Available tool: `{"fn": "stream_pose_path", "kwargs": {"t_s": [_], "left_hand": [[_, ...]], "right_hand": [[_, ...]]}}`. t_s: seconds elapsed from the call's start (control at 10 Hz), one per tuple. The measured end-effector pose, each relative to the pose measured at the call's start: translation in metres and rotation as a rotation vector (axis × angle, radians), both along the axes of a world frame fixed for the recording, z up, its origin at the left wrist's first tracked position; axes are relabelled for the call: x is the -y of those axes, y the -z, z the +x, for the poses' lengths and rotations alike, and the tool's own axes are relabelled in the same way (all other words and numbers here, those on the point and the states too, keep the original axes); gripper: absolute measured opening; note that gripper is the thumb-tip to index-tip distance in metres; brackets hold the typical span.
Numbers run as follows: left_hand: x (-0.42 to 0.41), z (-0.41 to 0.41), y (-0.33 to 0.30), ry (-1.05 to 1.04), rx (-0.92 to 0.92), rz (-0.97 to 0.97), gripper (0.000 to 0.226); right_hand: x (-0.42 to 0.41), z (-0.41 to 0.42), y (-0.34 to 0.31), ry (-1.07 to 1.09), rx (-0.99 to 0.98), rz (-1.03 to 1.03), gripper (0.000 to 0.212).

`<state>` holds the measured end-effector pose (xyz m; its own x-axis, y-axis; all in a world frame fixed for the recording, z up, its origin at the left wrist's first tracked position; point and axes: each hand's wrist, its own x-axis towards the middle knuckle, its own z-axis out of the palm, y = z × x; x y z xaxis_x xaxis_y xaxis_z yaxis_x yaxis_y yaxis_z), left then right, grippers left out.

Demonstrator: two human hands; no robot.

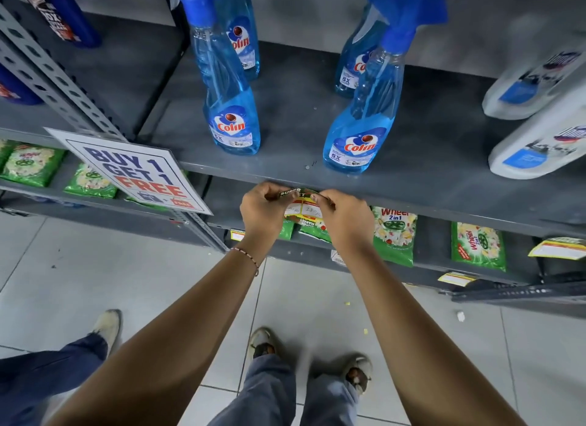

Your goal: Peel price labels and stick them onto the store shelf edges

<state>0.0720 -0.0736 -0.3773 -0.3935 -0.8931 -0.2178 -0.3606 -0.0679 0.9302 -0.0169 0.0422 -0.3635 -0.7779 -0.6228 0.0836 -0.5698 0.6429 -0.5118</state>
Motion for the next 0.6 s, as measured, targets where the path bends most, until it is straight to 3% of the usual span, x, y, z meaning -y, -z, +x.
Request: {"fn": "stream_pose_path", "kwargs": {"t_s": [0.2, 0.4, 0.5, 0.6], "left_hand": [[0.001, 0.001, 0.001, -0.048, -0.008, -0.022, 0.015], [0.002, 0.001, 0.0, -0.142, 0.076, -0.027, 0.032], [0.007, 0.006, -0.003, -0.231, 0.096, 0.0, 0.029], [0.009, 0.018, -0.015, -0.282, 0.125, -0.04, 0.024]], "right_hand": [[0.006, 0.001, 0.002, -0.03, -0.079, 0.018, 0.028], [0.003, -0.006, 0.003, 0.084, -0.186, 0.107, 0.047], [-0.006, -0.01, 0.001, 0.119, -0.209, 0.146, 0.055], [-0.03, -0.009, -0.001, 0.172, -0.161, 0.057, 0.052]]}}
